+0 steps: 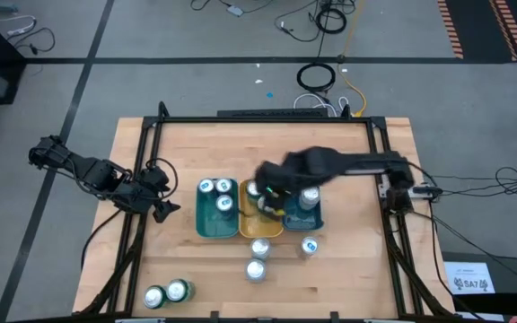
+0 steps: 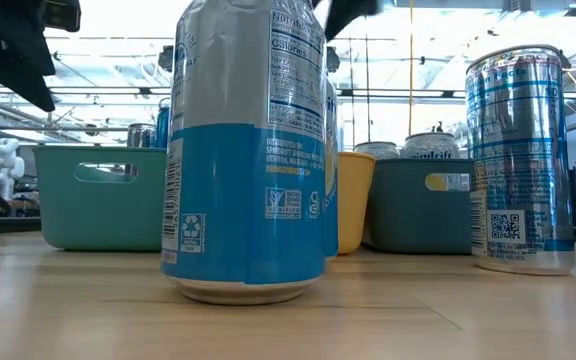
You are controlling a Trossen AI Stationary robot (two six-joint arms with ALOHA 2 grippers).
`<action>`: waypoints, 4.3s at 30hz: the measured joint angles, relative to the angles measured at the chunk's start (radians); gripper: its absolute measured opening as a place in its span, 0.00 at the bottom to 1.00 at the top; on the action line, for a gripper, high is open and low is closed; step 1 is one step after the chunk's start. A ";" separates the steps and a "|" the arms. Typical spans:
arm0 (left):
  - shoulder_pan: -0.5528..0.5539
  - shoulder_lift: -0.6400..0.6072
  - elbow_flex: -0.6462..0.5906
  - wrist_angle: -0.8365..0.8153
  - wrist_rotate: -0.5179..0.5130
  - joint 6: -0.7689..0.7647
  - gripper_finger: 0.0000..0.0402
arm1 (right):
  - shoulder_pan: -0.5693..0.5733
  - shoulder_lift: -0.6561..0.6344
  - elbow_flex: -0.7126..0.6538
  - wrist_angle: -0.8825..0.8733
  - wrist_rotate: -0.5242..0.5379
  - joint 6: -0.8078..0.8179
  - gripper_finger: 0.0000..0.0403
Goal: Sort soda cans
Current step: Put the white and blue soda can into the light blue bin
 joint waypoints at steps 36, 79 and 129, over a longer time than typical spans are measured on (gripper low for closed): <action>0.000 0.362 0.258 0.028 0.013 0.103 0.98 | 0.717 -0.450 -0.995 0.409 0.343 0.846 0.68; 0.000 0.376 0.269 0.038 0.101 0.075 0.99 | 0.681 -0.161 -1.416 1.298 0.532 0.480 0.39; 0.010 1.201 1.153 0.162 -0.048 0.773 0.99 | 0.814 -0.332 -1.414 1.299 0.342 0.683 0.38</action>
